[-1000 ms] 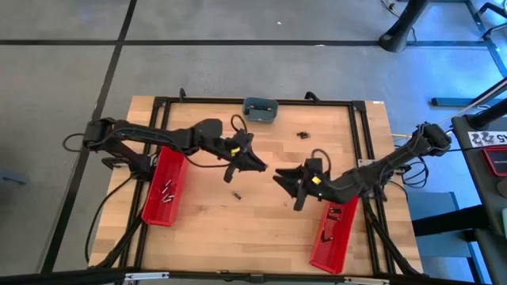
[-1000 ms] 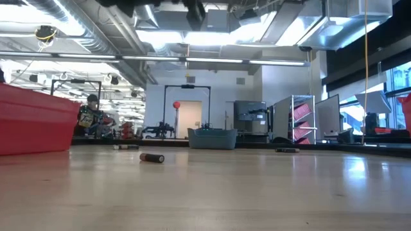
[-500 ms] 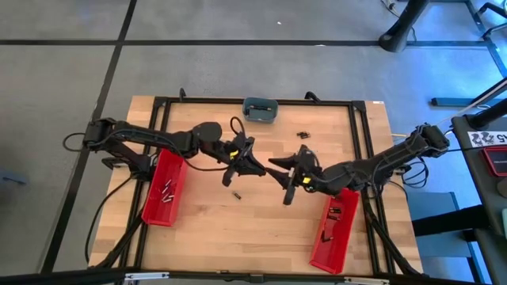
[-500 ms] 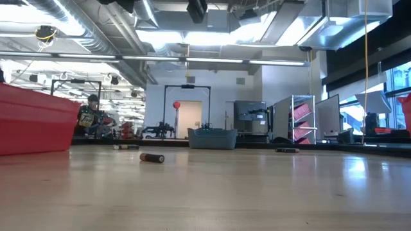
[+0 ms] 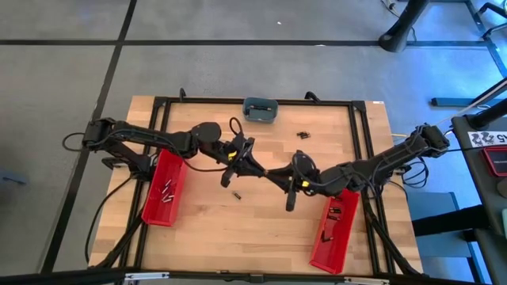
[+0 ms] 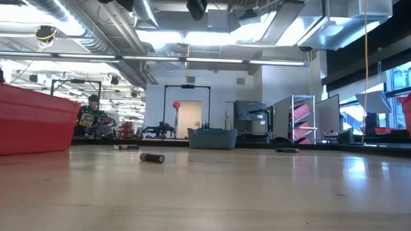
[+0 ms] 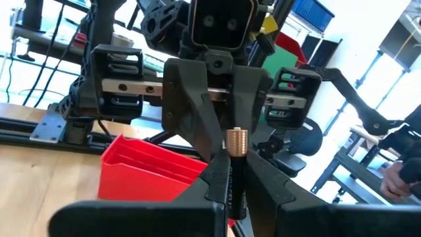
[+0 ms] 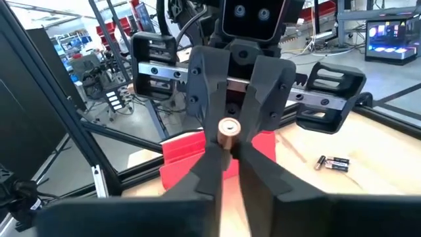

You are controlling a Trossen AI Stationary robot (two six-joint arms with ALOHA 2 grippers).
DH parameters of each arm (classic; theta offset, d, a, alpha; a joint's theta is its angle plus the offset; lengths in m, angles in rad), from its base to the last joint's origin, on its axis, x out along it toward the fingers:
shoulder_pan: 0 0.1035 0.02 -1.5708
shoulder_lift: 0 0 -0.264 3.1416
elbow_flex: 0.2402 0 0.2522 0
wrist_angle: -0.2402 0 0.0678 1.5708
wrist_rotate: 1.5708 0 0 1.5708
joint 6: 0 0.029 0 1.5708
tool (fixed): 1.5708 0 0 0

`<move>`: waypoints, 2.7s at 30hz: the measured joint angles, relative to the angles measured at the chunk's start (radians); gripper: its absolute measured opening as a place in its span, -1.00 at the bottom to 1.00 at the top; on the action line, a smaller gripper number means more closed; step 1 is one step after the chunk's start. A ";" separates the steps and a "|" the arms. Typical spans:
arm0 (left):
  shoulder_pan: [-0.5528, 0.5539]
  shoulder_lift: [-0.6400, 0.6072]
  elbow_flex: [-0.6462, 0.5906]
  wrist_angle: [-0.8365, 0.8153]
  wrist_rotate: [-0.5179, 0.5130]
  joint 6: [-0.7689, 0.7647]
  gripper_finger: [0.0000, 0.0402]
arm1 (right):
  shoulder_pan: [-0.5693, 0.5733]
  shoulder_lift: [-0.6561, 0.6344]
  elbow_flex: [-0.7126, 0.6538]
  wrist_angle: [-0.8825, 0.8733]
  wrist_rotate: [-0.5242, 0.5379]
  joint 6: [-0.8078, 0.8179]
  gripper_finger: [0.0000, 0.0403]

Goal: Sort batteries
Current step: Put the small brown battery into the right red bin

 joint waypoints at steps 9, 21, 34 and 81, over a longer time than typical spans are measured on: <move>0.000 0.000 0.000 -0.003 -0.005 0.001 -0.89 | 0.000 0.000 -0.001 0.009 0.006 0.030 -0.78; 0.001 -0.001 0.002 0.000 -0.015 0.001 -0.89 | 0.000 0.001 -0.001 0.063 0.043 0.047 -0.33; 0.001 0.003 0.001 -0.012 -0.024 0.001 -0.89 | -0.035 0.001 0.001 0.054 -0.001 0.068 -0.71; -0.022 0.000 0.000 -0.534 -0.097 0.047 -0.10 | 0.341 -0.117 0.106 -1.278 -0.445 0.749 -0.90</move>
